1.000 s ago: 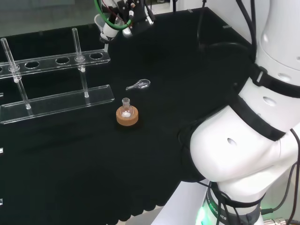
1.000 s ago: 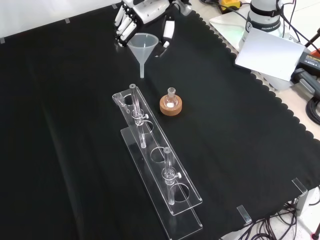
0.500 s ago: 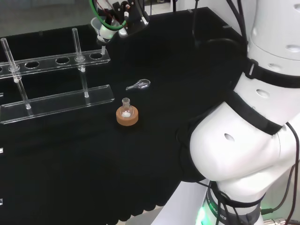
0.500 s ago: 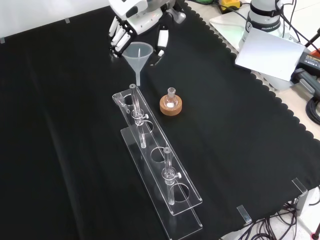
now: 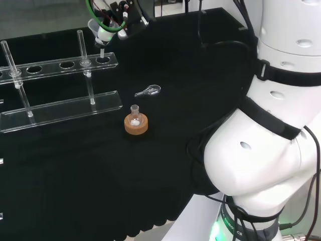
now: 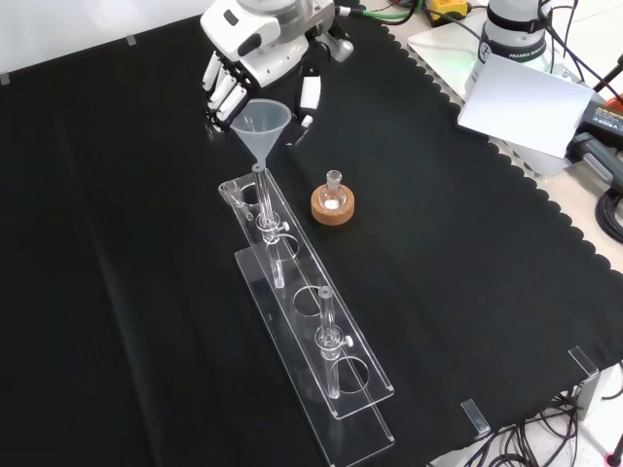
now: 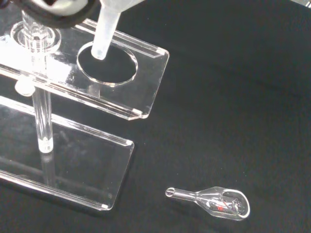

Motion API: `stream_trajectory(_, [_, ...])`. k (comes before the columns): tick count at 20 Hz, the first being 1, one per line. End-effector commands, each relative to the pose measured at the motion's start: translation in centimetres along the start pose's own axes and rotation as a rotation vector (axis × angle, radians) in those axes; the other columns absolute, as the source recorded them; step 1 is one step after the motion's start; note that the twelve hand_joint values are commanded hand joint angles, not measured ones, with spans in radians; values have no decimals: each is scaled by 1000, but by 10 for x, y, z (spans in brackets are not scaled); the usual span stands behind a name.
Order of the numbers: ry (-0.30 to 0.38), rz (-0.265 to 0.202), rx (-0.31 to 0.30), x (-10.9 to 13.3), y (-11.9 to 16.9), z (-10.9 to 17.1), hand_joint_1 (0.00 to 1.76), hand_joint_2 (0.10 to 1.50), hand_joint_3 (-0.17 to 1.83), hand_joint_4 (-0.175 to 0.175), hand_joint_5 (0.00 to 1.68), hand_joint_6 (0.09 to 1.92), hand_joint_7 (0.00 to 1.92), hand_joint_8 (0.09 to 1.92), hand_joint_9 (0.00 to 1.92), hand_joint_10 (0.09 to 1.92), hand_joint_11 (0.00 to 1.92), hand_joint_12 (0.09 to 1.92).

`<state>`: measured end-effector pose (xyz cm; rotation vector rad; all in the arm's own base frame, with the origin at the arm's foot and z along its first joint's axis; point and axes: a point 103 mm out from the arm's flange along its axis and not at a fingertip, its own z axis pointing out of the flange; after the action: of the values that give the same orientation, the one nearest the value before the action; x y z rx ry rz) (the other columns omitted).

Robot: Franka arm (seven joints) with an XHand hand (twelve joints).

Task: Put the funnel back on the funnel stand.

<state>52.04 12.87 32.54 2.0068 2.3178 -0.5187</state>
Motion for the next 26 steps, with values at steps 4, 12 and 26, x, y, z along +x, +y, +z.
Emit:
stream_trajectory(4, [0, -4, 8, -1, 10, 7, 826, 773, 521, -56, 496, 570, 608, 744, 980, 423, 775, 1125])
stream_trajectory(12, [5, -15, 39, -3, 25, 27, 826, 773, 521, -55, 497, 576, 609, 745, 980, 424, 775, 1124])
stream_trajectory(26, [30, -35, 82, 3, 42, 54, 823, 772, 520, -57, 482, 576, 592, 742, 962, 419, 768, 1123])
